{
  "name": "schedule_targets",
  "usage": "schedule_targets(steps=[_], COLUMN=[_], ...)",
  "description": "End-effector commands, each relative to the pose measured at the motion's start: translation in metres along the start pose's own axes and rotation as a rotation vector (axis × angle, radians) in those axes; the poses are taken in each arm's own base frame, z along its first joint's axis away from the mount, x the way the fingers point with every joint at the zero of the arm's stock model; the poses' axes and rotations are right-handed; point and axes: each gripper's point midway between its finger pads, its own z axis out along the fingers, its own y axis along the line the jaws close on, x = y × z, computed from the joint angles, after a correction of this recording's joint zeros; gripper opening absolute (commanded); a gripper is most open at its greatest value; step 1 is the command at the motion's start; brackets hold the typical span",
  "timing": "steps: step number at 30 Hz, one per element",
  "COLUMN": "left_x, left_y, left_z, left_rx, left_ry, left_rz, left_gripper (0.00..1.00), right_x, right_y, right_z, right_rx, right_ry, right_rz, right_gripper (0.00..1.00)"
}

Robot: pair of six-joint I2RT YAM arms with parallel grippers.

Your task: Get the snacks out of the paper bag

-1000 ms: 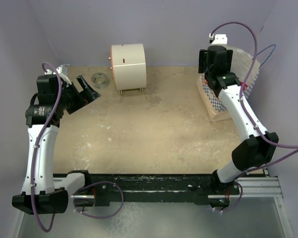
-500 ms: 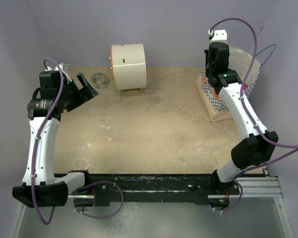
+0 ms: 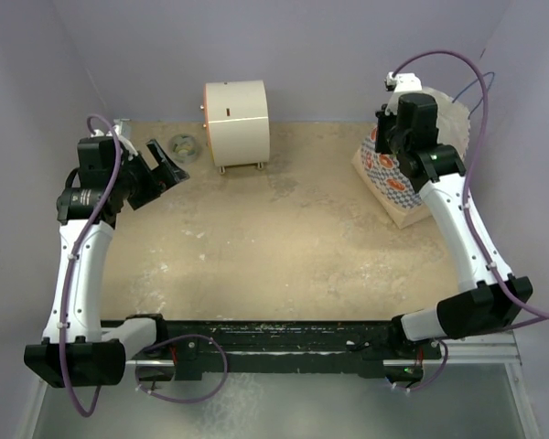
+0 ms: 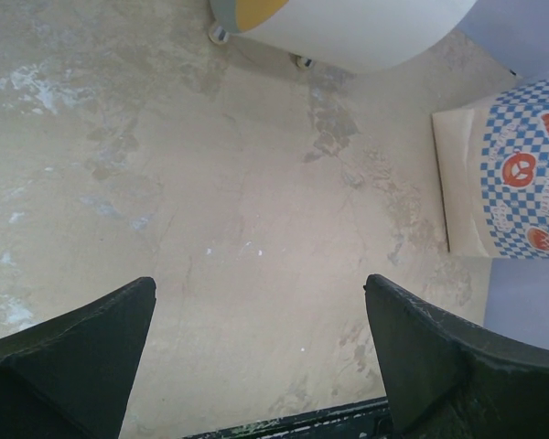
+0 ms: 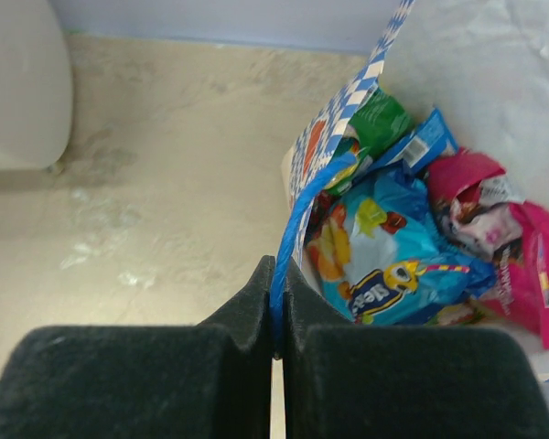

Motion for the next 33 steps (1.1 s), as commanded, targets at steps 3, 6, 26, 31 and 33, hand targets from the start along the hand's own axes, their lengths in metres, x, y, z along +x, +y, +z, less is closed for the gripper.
schedule_targets(steps=[3,6,26,31,33], left_x=[0.004,0.015,0.085,0.093,0.093], left_y=[-0.029,-0.032,-0.094,-0.099,-0.101], left_z=[-0.031,-0.047,-0.130,-0.147,-0.151], left_rx=[0.152,0.149,0.525,0.571,0.590], left_ry=[-0.051,-0.017,0.246,0.252,0.236], left_rz=[0.007,-0.036,-0.269,-0.291,-0.311], left_gripper=[0.99,0.99,0.99,0.99,0.99], right_x=[-0.022,-0.016,0.019,0.003,0.001], right_y=[0.040,0.058,0.280,0.306,0.306], right_z=[-0.056,-0.068,-0.187,-0.190,-0.187], right_rx=[-0.236,-0.336,-0.926,-0.954,-0.936], right_ry=[-0.105,-0.067,0.164,0.131,0.125], right_rz=[0.131,0.175,0.171,0.208,0.240], right_gripper=[0.00,0.00,0.00,0.00,0.16])
